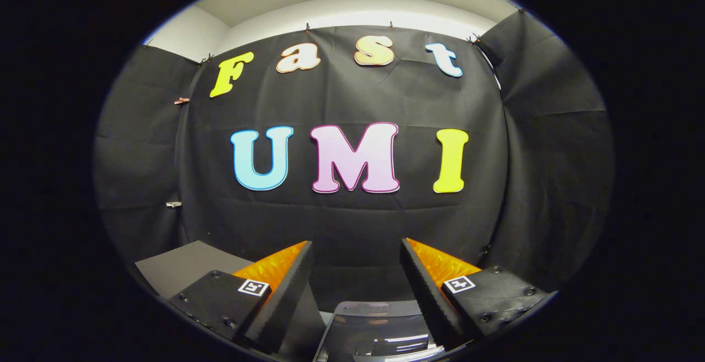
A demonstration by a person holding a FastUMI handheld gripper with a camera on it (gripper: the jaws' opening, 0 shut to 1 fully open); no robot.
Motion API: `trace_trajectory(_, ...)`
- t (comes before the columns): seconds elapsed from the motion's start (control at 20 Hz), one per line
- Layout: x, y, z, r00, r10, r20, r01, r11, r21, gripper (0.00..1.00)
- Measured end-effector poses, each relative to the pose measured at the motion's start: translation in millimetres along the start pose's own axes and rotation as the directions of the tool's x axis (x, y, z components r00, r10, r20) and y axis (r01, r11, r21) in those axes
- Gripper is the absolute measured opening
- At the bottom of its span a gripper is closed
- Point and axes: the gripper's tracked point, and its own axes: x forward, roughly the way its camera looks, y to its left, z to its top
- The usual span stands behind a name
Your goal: Put the clothes into the washing machine and then close the washing machine lid.
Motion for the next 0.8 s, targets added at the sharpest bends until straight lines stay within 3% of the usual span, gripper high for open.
trace_trajectory(0.8,2.0,-0.5,-1.3,1.000,-0.025,-0.007,0.025,1.000,-0.004,0.99)
